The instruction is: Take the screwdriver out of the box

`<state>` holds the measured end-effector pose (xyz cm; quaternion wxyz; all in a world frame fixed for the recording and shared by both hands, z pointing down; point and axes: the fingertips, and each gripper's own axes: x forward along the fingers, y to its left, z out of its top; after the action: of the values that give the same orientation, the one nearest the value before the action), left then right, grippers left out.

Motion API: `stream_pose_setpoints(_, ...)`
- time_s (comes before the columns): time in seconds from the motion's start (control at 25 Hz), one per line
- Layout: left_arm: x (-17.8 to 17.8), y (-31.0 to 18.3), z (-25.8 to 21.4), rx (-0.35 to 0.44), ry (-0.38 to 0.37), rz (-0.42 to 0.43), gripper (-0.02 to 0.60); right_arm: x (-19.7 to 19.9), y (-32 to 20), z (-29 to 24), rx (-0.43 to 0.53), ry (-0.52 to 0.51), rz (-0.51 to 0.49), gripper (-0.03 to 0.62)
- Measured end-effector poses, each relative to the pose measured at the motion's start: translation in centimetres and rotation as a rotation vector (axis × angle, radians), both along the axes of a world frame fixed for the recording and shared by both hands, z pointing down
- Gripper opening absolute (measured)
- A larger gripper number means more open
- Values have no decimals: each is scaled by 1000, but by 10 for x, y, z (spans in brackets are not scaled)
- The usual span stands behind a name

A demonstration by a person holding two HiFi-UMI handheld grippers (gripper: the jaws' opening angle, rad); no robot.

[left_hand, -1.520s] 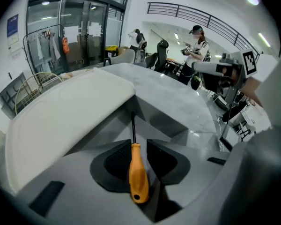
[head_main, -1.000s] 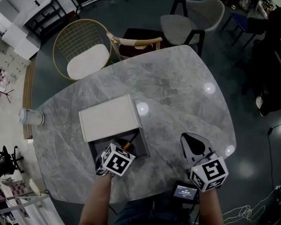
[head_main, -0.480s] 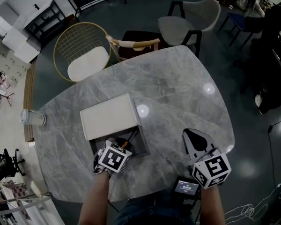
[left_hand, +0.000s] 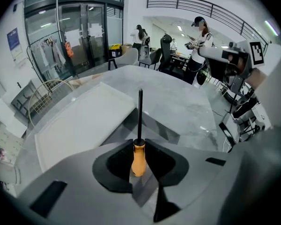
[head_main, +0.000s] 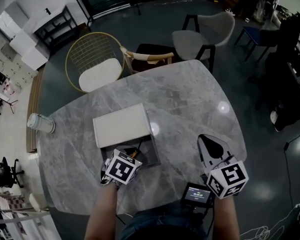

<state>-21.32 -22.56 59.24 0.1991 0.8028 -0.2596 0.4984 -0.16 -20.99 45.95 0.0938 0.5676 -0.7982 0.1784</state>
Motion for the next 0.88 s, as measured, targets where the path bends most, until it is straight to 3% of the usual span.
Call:
stream_pose_setpoints(0.36, 3, -5, -30, 83, 47, -35, 86, 10, 1, -34, 75, 13, 20, 25)
stream_pose_setpoints(0.88, 25, -6, -78, 205, 258, -195, 86, 16, 5, -66, 150, 63, -81, 26)
